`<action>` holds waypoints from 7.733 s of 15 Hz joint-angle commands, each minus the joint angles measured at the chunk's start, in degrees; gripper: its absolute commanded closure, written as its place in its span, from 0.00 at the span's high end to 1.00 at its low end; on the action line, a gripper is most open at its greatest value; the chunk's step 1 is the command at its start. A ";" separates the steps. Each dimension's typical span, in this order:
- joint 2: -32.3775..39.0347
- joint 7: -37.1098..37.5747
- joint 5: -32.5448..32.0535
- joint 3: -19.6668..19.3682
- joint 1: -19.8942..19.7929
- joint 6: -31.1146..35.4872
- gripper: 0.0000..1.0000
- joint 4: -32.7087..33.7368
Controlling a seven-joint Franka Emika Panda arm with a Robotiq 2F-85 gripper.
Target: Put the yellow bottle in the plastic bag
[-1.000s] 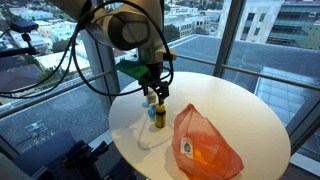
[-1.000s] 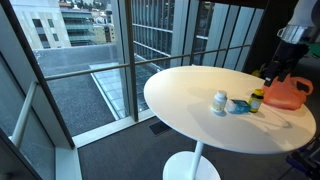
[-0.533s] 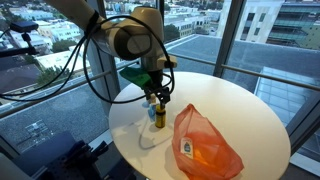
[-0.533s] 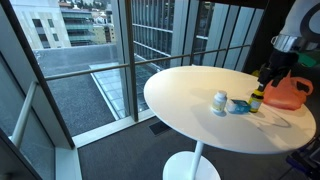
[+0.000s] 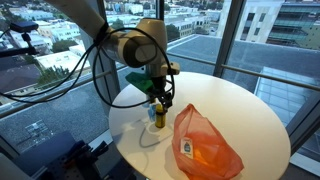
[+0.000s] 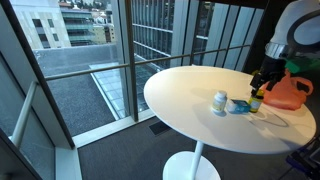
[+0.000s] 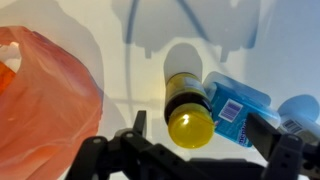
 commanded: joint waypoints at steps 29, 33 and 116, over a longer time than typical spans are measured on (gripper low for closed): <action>-21.26 3.14 -5.10 -0.23 -4.87 -12.69 0.20 2.85; -23.98 3.25 -5.03 -0.66 -7.31 -13.26 0.20 3.86; 2.01 0.54 -3.23 -8.05 -8.53 -2.75 1.00 7.78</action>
